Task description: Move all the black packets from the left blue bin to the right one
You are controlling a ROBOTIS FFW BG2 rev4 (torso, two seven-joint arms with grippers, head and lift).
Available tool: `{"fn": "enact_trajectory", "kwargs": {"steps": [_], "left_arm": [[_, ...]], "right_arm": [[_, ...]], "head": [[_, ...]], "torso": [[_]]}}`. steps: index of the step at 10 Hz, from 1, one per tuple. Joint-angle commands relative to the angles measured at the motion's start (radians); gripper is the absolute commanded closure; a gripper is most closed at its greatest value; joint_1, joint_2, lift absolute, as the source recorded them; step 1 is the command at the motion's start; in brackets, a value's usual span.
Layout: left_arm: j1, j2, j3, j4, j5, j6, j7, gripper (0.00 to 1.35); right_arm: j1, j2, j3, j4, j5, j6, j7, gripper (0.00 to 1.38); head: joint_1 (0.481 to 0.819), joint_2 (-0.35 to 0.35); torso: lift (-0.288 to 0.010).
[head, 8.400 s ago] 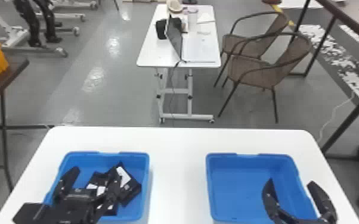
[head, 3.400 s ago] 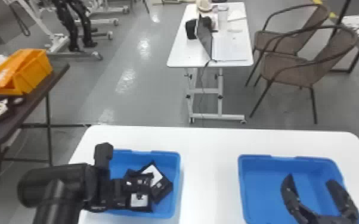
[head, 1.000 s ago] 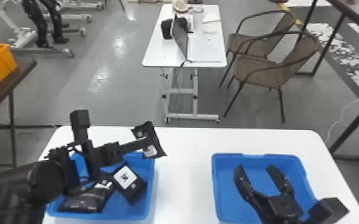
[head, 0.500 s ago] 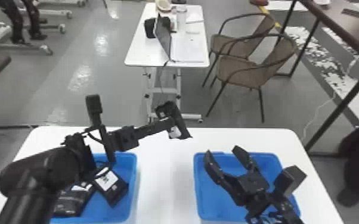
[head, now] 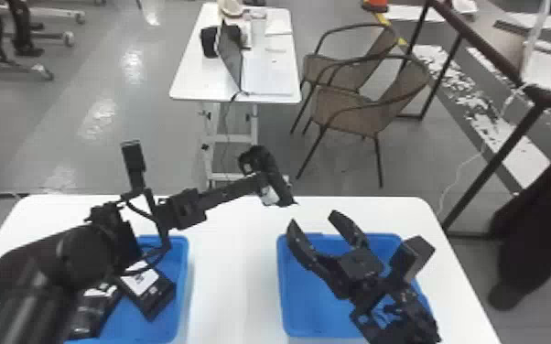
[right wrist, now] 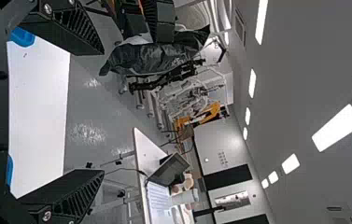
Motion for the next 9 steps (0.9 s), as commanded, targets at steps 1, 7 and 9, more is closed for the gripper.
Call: {"fn": "enact_trajectory", "kwargs": {"steps": [1, 7, 9], "left_arm": [[-0.01, 0.001, -0.033, 0.04, 0.037, -0.016, -0.004, 0.83], [-0.056, -0.03, -0.102, 0.147, 0.029, -0.05, -0.03, 0.83], [-0.056, -0.031, -0.092, 0.147, 0.031, -0.051, -0.03, 0.83]], "right_arm": [[-0.013, 0.004, 0.0, 0.004, 0.008, 0.001, 0.004, 0.1], [-0.044, 0.021, -0.002, 0.008, 0.013, 0.039, 0.059, 0.35], [-0.04, 0.021, -0.002, 0.013, 0.005, 0.039, 0.06, 0.91]], "head": [[0.695, -0.106], [0.695, -0.138], [0.695, -0.138]], "torso": [[0.0], [0.0], [0.0]]}}
